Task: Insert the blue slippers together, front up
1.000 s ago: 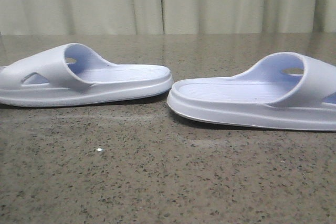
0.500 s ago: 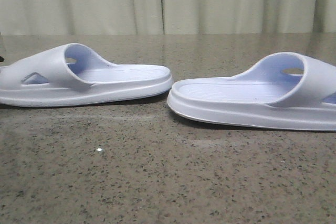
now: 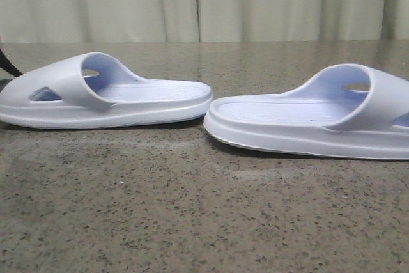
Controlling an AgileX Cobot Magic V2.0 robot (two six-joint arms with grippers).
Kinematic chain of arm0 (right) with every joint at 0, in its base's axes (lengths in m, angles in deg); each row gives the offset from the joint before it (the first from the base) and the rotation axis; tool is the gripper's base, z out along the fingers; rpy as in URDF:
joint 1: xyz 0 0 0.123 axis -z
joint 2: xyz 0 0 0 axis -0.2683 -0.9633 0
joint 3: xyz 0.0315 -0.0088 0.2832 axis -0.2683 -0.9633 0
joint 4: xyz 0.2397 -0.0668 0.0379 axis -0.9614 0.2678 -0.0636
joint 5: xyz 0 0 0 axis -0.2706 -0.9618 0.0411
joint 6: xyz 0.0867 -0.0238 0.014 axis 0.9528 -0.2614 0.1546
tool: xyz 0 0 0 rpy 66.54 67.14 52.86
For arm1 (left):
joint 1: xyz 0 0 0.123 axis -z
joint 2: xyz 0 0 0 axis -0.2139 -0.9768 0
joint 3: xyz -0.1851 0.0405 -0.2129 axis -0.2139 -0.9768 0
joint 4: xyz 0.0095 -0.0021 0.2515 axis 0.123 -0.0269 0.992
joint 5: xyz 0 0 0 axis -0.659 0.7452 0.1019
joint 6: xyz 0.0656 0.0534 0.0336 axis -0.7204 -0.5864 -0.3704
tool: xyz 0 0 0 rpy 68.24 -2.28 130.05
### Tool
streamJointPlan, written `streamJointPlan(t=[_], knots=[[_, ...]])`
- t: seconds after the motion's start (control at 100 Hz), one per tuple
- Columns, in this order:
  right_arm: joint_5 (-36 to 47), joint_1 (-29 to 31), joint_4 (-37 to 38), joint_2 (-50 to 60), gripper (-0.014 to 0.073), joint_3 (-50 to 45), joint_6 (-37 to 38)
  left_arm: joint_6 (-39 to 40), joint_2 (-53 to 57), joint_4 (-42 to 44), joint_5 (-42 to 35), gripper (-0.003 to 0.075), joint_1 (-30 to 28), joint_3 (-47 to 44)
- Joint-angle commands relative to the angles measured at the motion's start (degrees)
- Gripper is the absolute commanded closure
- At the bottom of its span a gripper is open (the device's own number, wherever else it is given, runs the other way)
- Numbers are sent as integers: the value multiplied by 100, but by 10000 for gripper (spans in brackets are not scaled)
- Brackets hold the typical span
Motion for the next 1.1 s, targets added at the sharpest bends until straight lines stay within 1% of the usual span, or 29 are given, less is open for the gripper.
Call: streamJointPlan(t=[0.0,0.06,0.27,0.5,0.68,0.8,1.09], knots=[[444,-11,-56,-71,99,149,-15,-215,-34,-22,269,421,38,61],[444,-11,-56,-71,99,149,-15,-366,-34,-22,394,472,38,61],[453,-11,-56,-71,99,149,-15,-623,-34,14,507,704,38,61],[479,-11,-56,-71,99,149,-15,-1043,-34,-21,496,701,38,61],[622,-11,-56,-71,99,149,-15,-1069,81,-44,425,689,38,61],[623,-11,-56,-71,99,149,-15,-1195,366,-44,445,689,38,61],[623,-11,-56,-71,99,149,172,-1188,1263,-170,611,689,38,61]])
